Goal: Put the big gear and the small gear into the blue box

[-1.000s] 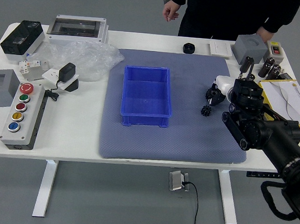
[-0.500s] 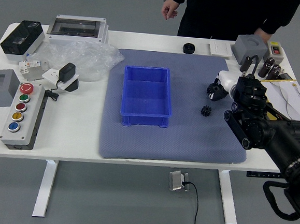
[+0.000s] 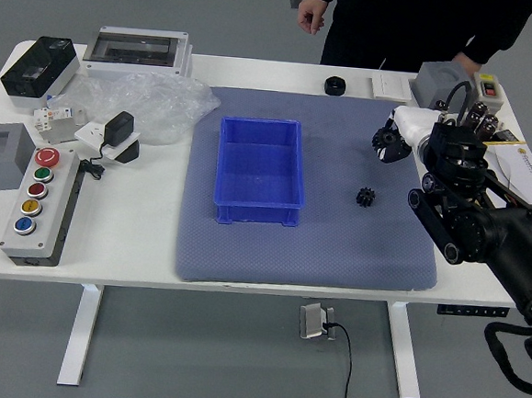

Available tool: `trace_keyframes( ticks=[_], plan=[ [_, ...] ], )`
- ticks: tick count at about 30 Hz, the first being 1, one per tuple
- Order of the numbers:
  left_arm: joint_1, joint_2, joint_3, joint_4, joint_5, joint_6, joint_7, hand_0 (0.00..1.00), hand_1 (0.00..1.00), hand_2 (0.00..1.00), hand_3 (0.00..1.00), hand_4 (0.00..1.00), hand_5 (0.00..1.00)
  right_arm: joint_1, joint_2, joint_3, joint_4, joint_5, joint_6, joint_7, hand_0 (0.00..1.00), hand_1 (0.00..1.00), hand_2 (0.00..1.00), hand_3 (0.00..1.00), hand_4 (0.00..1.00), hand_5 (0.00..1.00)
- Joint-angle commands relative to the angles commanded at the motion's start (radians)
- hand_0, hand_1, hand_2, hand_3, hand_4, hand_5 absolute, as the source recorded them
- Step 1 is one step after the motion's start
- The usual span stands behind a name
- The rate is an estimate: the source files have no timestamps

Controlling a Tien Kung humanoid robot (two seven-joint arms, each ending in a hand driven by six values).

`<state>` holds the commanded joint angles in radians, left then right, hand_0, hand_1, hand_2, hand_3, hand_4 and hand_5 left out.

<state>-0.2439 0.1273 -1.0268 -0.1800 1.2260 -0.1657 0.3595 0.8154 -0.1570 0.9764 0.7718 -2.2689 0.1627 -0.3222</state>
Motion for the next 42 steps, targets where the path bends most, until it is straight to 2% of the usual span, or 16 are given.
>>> trace_keyframes(
  ticks=[6, 10, 18, 22, 30, 33, 34, 39, 40, 42],
  plan=[
    [0.004, 0.004, 0.0, 0.0, -0.006, 0.001, -0.001, 0.824, 0.786, 0.781, 0.759, 0.663, 0.379, -0.021, -0.025, -0.014, 0.131, 0.0, 0.007, -0.015, 0.562, 0.458, 0.477, 0.558, 0.525, 0.188],
    [0.005, 0.006, -0.001, 0.0, -0.008, 0.002, -0.001, 0.824, 0.786, 0.78, 0.759, 0.663, 0.378, -0.036, -0.021, -0.028, 0.226, 0.0, 0.012, -0.023, 0.568, 0.459, 0.476, 0.559, 0.521, 0.184],
    [0.013, 0.011, -0.005, 0.0, -0.011, 0.002, -0.001, 0.824, 0.786, 0.78, 0.76, 0.663, 0.38, -0.045, 0.032, -0.081, 0.406, 0.0, 0.024, -0.034, 0.573, 0.461, 0.476, 0.556, 0.521, 0.184],
    [0.017, 0.013, -0.004, 0.0, -0.01, 0.002, -0.001, 0.824, 0.786, 0.78, 0.76, 0.664, 0.379, -0.043, 0.07, -0.109, 0.461, 0.0, 0.027, -0.036, 0.574, 0.462, 0.477, 0.558, 0.52, 0.184],
    [0.021, 0.011, -0.003, 0.0, -0.007, 0.0, 0.0, 0.824, 0.786, 0.78, 0.759, 0.663, 0.381, -0.06, 0.136, -0.165, 0.475, 0.0, 0.023, -0.034, 0.572, 0.462, 0.477, 0.555, 0.521, 0.183],
    [0.021, 0.011, -0.004, 0.0, -0.005, 0.0, 0.0, 0.824, 0.786, 0.78, 0.759, 0.663, 0.381, -0.069, 0.143, -0.178, 0.468, 0.001, 0.025, -0.033, 0.572, 0.462, 0.477, 0.555, 0.521, 0.183],
    [0.022, 0.01, -0.005, 0.0, -0.004, 0.0, 0.001, 0.824, 0.786, 0.78, 0.759, 0.663, 0.379, -0.072, 0.144, -0.181, 0.464, 0.004, 0.029, -0.033, 0.611, 0.513, 0.538, 0.629, 0.572, 0.242],
    [0.021, 0.009, -0.005, 0.0, -0.001, -0.001, 0.001, 0.824, 0.786, 0.78, 0.759, 0.663, 0.379, -0.078, 0.145, -0.177, 0.448, 0.031, 0.056, -0.034, 0.611, 0.513, 0.538, 0.629, 0.572, 0.242],
    [0.021, 0.008, -0.005, 0.0, -0.001, -0.001, 0.001, 0.824, 0.786, 0.78, 0.76, 0.663, 0.378, -0.079, 0.144, -0.175, 0.445, 0.036, 0.061, -0.034, 0.693, 0.641, 0.741, 0.834, 0.767, 0.404],
    [0.022, 0.008, -0.004, 0.0, -0.001, -0.001, 0.001, 0.824, 0.786, 0.78, 0.76, 0.663, 0.378, -0.08, 0.143, -0.171, 0.439, 0.046, 0.071, -0.033, 0.693, 0.641, 0.741, 0.834, 0.767, 0.404]
  ],
)
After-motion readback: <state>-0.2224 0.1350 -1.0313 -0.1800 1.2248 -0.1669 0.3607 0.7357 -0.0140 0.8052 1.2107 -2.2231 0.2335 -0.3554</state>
